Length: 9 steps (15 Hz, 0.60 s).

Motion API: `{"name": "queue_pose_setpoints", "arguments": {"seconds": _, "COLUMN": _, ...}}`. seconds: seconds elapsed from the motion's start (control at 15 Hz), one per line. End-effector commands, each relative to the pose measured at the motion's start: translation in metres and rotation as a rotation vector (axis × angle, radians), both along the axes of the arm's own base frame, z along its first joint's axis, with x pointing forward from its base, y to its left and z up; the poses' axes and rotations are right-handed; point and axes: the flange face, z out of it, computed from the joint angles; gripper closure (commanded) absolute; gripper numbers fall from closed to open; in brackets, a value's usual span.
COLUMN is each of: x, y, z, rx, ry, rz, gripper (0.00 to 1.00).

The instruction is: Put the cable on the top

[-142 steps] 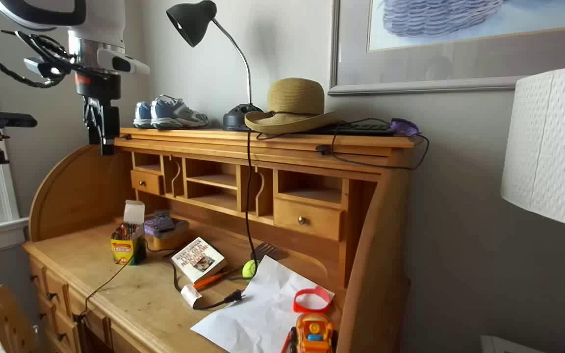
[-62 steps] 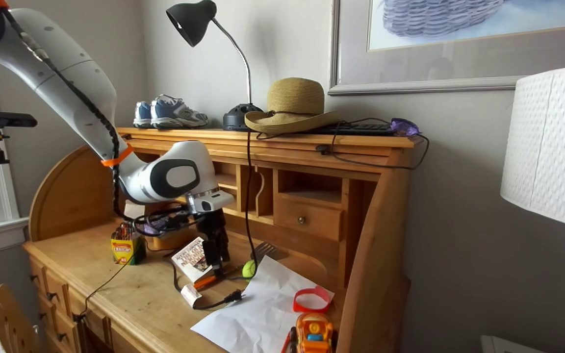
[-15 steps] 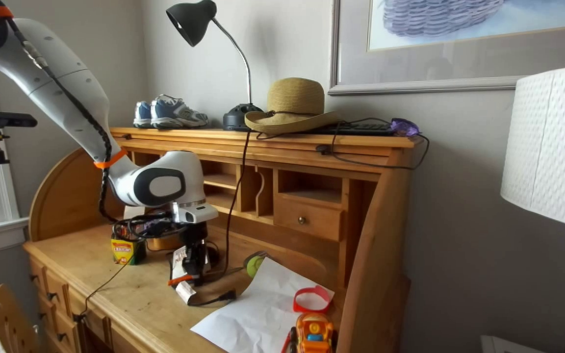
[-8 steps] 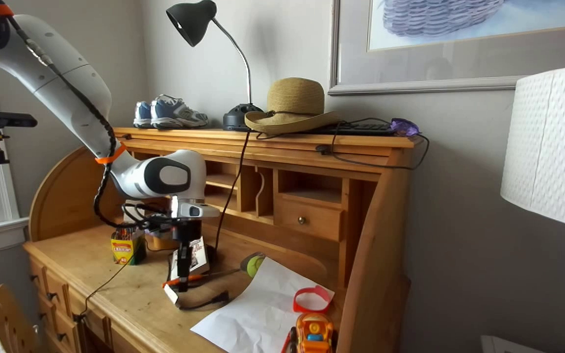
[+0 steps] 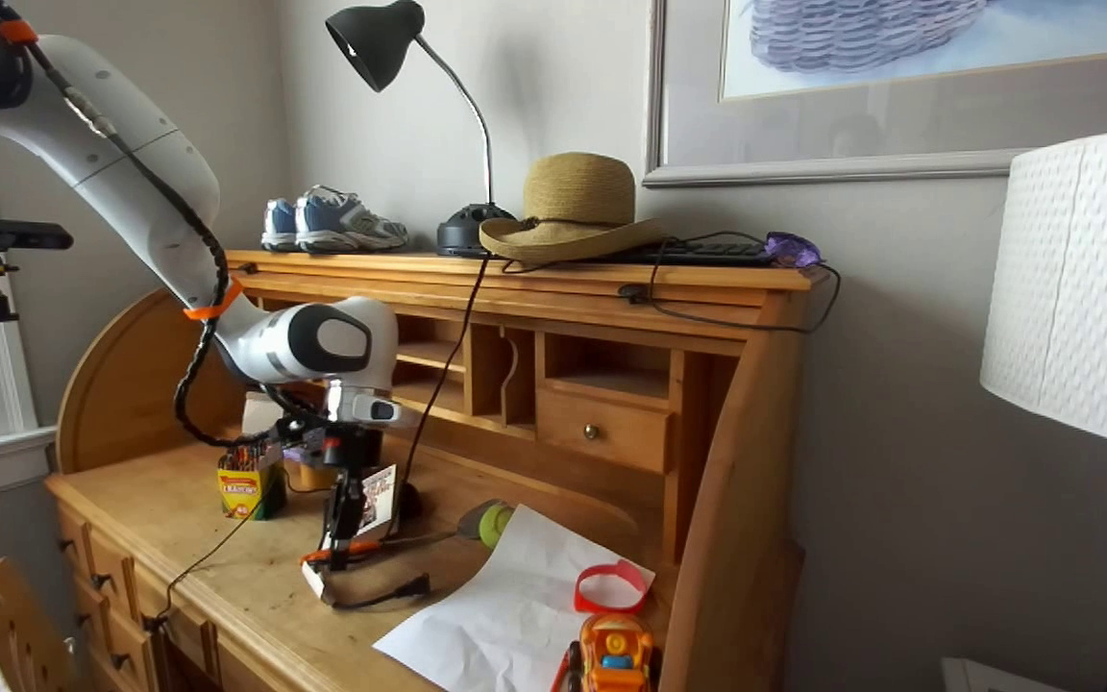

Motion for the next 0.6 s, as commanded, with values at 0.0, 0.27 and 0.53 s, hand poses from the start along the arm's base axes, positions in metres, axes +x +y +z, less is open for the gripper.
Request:
{"name": "queue_pose_setpoints", "arguments": {"seconds": 0.0, "x": 0.007, "y": 0.025, "z": -0.022, "rx": -0.080, "ry": 0.098, "rz": 0.034, "gripper": 0.99}}
{"name": "queue_pose_setpoints", "arguments": {"seconds": 0.27, "x": 0.014, "y": 0.061, "z": -0.032, "rx": -0.154, "ry": 0.075, "rz": 0.076, "gripper": 0.99}}
{"name": "queue_pose_setpoints", "arguments": {"seconds": 0.53, "x": 0.013, "y": 0.068, "z": -0.028, "rx": -0.098, "ry": 0.043, "rz": 0.223, "gripper": 0.99}}
